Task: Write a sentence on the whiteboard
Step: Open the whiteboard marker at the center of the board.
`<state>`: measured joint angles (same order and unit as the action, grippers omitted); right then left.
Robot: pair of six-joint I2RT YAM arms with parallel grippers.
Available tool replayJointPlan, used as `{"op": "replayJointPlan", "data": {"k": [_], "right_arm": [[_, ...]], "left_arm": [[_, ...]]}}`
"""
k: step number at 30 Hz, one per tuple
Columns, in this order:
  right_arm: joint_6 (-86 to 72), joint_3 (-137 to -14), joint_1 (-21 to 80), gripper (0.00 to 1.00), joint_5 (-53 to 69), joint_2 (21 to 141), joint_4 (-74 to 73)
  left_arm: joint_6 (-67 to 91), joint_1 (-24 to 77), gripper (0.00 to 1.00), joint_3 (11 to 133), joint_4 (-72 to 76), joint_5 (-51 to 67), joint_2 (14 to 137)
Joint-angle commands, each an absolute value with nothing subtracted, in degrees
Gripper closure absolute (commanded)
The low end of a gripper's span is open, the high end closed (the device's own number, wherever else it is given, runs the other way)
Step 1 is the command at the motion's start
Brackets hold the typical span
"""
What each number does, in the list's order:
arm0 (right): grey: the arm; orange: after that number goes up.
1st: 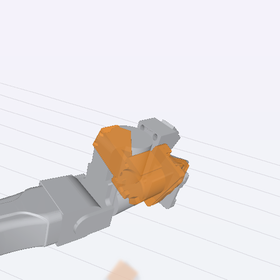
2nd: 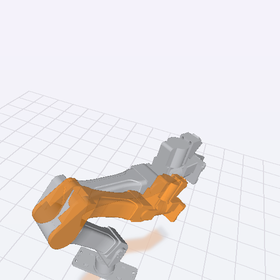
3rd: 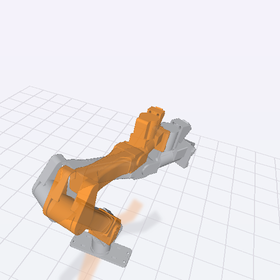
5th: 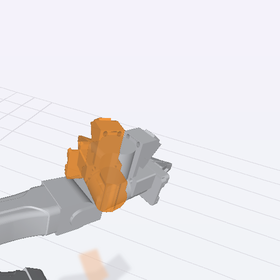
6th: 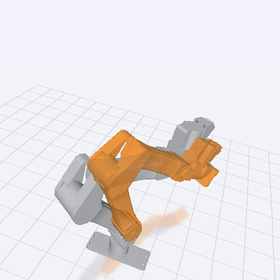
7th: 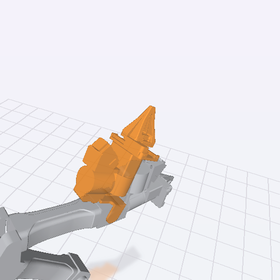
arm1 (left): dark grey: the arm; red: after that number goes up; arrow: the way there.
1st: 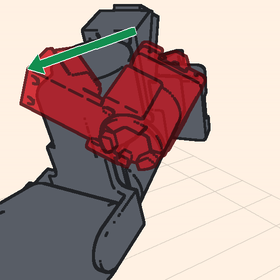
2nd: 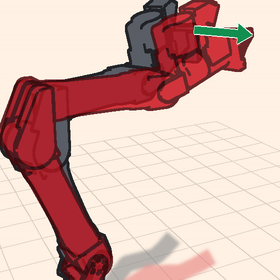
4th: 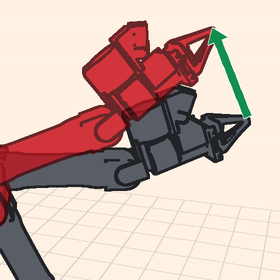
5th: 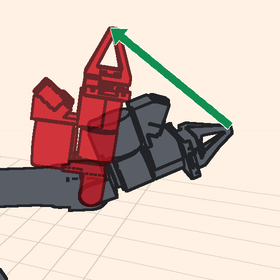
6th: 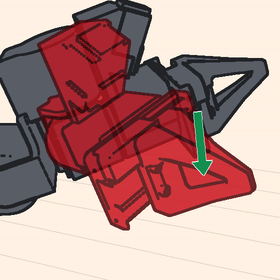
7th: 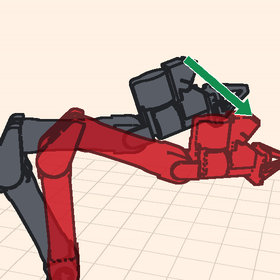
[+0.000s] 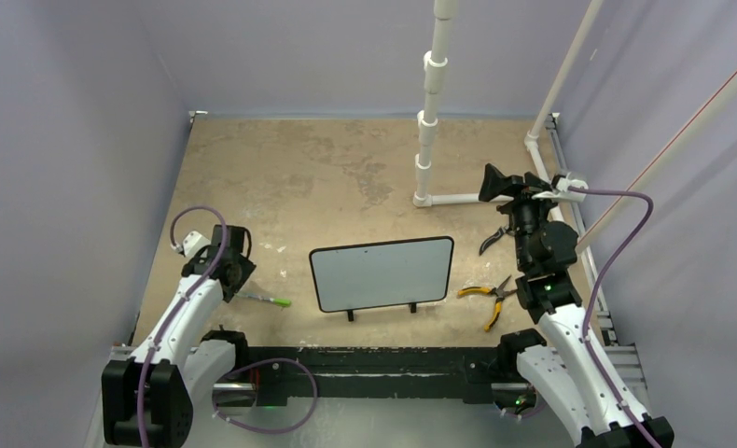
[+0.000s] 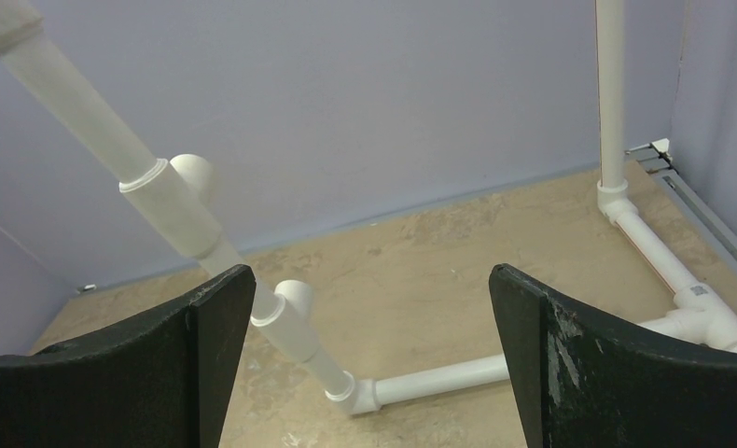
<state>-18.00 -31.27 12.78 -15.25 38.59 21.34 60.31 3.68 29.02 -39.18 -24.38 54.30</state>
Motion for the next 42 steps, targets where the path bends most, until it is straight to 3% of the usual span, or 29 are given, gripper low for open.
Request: {"op": "replayJointPlan", "data": {"k": [1, 19, 23, 30, 35, 42], "right_arm": [[-18.9, -31.6, 12.6, 0.02, -14.6, 39.0, 22.9], [-19.2, -31.2, 12.7, 0.01, -14.7, 39.5, 23.5], [-19.2, -31.4, 12.7, 0.01, -14.5, 39.4, 23.2], [-17.6, -33.9, 12.7, 0.01, -12.5, 38.4, 20.6], [-17.0, -37.6, 12.6, 0.01, -7.8, 37.6, 18.6], [-19.8, -43.6, 12.7, 0.01, 18.3, 41.3, 20.6]], "left_arm": [[66.2, 3.2, 0.49, 28.0, -41.3, -27.3, 54.2], [66.9, 3.2, 0.82, 22.9, -35.5, -22.0, 58.0], [66.2, 3.2, 0.99, 22.8, -35.2, -22.5, 57.7], [60.2, 3.2, 1.00, 27.2, -31.4, -22.4, 54.6], [45.8, 3.2, 1.00, 35.8, -23.5, -21.5, 51.8], [25.0, 3.2, 1.00, 48.6, -10.6, -12.0, 50.2]]}}
